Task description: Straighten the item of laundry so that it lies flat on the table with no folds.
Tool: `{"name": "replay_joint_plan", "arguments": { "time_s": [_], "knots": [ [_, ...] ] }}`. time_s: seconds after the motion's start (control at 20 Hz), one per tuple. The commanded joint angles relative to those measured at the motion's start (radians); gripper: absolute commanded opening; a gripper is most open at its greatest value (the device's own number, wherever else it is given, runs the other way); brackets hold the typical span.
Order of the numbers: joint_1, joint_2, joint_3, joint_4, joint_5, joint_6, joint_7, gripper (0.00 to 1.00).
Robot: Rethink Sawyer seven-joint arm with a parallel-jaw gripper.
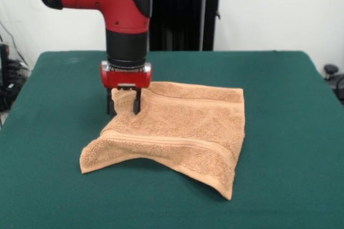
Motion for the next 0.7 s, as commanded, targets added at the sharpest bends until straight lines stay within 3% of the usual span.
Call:
{"name": "replay_joint_plan", "arguments": {
  "time_s": [0.05,0.7],
  "knots": [
    [-0.06,0.134,-0.056,0.014,-0.052,0.011,0.006,1.0],
    [-0.203,0.03,0.027,0.01,-0.056,0.157,-0.234,1.0]
  ]
}}
